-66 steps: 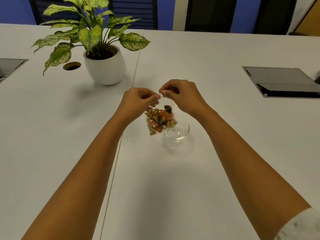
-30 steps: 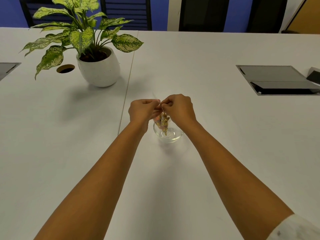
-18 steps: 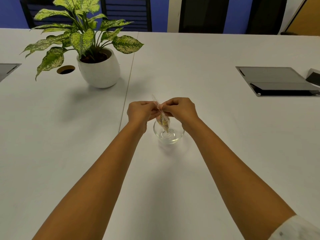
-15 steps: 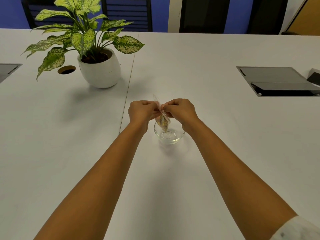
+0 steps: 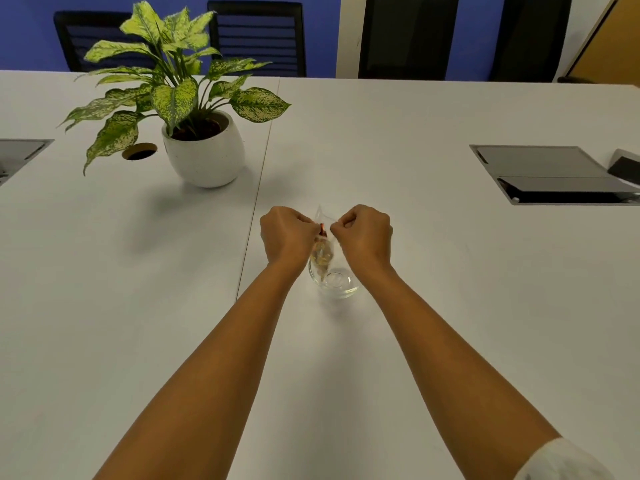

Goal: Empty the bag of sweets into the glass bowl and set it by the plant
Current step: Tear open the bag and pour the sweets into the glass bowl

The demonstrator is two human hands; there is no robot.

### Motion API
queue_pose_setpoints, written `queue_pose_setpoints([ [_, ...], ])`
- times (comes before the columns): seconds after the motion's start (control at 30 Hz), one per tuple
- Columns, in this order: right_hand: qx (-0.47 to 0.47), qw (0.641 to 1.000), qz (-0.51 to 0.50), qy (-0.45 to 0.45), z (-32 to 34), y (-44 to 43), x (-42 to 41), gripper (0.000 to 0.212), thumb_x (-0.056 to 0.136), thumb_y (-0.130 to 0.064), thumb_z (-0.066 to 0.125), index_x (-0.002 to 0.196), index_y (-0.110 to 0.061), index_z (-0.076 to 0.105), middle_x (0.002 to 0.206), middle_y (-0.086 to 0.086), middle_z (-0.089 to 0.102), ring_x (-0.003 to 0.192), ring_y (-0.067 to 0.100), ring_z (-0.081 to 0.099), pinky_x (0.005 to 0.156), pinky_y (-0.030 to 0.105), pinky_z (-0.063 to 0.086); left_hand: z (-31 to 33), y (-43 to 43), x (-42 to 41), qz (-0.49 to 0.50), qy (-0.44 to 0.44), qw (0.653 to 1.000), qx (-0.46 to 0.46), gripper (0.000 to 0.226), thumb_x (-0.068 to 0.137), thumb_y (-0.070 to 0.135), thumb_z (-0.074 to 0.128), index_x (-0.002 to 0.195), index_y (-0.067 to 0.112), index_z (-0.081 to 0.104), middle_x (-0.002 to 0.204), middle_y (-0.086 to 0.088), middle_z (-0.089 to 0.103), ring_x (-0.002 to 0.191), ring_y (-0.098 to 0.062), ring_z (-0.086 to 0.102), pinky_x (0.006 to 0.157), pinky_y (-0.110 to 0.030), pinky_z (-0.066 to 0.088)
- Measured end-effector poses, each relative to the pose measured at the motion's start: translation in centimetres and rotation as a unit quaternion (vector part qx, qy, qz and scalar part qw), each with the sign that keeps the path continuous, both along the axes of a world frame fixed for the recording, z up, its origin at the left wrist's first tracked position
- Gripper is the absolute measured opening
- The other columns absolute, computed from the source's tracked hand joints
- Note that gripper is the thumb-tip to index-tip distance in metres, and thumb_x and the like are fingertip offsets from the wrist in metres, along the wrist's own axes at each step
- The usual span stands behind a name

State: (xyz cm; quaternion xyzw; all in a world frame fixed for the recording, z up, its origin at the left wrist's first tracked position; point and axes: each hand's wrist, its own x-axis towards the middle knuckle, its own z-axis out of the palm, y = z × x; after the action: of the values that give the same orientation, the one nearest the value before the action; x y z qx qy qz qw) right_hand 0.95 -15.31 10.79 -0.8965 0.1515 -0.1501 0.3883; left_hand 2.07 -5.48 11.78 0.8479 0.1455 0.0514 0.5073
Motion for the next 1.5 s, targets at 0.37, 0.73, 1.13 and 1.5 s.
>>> queue_pose_setpoints([
  [0.37, 0.101, 0.994, 0.02, 0.047, 1.8, -3.1, -0.2, 0.008, 0.081, -0.009, 0.063, 0.079, -0.006, 0.071, 0.08, 0.012, 0.074, 0.075, 0.023, 0.07, 0.074, 0.031, 0.057, 2.1, 1.4, -0.8, -0.015, -0.025, 0.998, 0.048, 0.007, 0.076, 0.001, 0.065, 0.073, 0.002, 0.071, 0.075, -0.013, 0.072, 0.066, -0.021, 0.066, 0.049, -0.017, 0.043],
  [0.73, 0.532, 0.827, 0.062, 0.168, -3.9, -2.2, -2.8, 0.035, 0.099, -0.026, 0.042, 0.127, -0.009, 0.05, 0.12, 0.01, 0.059, 0.108, 0.023, 0.056, 0.094, 0.035, 0.046, 3.8, 1.2, -0.9, -0.056, -0.021, 0.998, 0.027, 0.005, 0.077, 0.003, 0.067, 0.077, 0.003, 0.072, 0.072, -0.008, 0.069, 0.067, -0.02, 0.069, 0.061, -0.026, 0.056],
  [1.13, 0.659, 0.742, 0.012, 0.122, -4.1, -1.8, -2.5, 0.034, 0.094, -0.043, 0.046, 0.115, -0.018, 0.054, 0.111, 0.008, 0.06, 0.102, 0.024, 0.06, 0.088, 0.04, 0.052, 4.1, 3.0, 0.3, -0.109, -0.016, 0.994, -0.023, 0.017, 0.084, 0.016, 0.064, 0.099, 0.008, 0.063, 0.1, -0.014, 0.069, 0.083, -0.025, 0.067, 0.081, -0.038, 0.058],
  [1.5, 0.609, 0.789, -0.009, 0.075, -2.8, -3.1, -1.9, 0.033, 0.096, -0.04, 0.043, 0.121, -0.021, 0.053, 0.109, 0.003, 0.059, 0.104, 0.021, 0.058, 0.089, 0.036, 0.049, 3.2, 1.7, 0.2, -0.156, -0.013, 0.988, -0.005, 0.045, 0.084, 0.046, 0.059, 0.106, 0.007, 0.067, 0.117, -0.011, 0.067, 0.104, -0.029, 0.063, 0.093, -0.036, 0.049],
])
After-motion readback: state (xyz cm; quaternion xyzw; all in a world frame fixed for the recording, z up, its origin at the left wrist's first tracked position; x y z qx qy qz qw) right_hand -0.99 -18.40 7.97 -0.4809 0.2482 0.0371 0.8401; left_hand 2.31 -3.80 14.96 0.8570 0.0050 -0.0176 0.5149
